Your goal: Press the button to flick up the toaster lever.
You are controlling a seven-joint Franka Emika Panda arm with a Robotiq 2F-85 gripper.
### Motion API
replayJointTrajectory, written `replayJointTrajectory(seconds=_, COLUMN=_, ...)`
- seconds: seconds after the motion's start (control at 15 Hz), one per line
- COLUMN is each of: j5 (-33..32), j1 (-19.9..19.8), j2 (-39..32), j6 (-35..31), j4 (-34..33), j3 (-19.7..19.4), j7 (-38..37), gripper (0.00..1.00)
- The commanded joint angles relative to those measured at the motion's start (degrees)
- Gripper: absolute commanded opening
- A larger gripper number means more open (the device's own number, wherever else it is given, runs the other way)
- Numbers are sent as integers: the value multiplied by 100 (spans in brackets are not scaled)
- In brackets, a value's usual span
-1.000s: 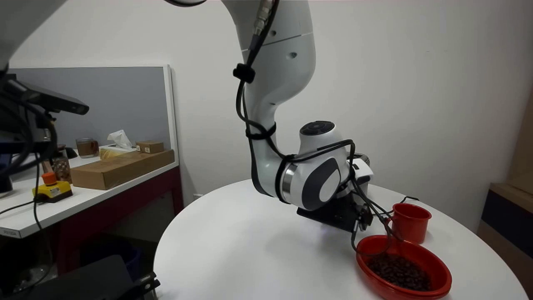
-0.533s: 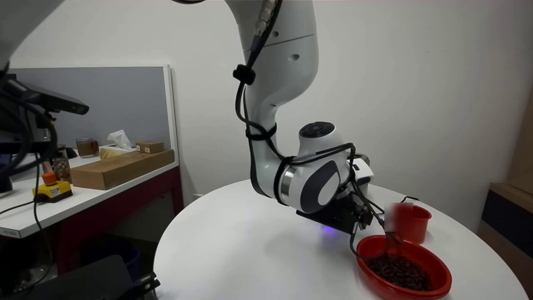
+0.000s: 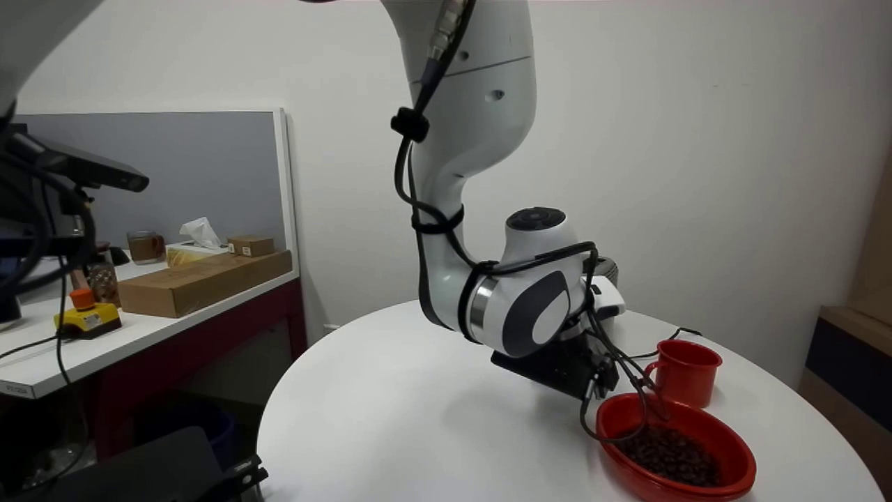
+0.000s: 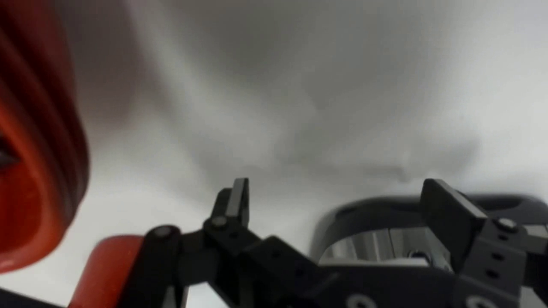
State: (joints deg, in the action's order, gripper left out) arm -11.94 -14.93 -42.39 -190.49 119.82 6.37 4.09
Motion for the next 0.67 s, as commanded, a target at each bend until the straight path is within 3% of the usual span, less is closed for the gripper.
replayJointTrajectory(seconds=0.0, j5=213, j1=-301, j2=478, j6=1562, j4=98, j3=401, j7=111, gripper=100)
replayJointTrajectory(seconds=0.27, j5=1119, j1=-478, j2=1018, j6=3409, j4=99, j3=756, j7=416, gripper=100)
replayJointTrajectory(seconds=0.6, j5=1752, j1=56, j2=2001, j6=5751, j4=18, j3=239, j7=280, gripper=100)
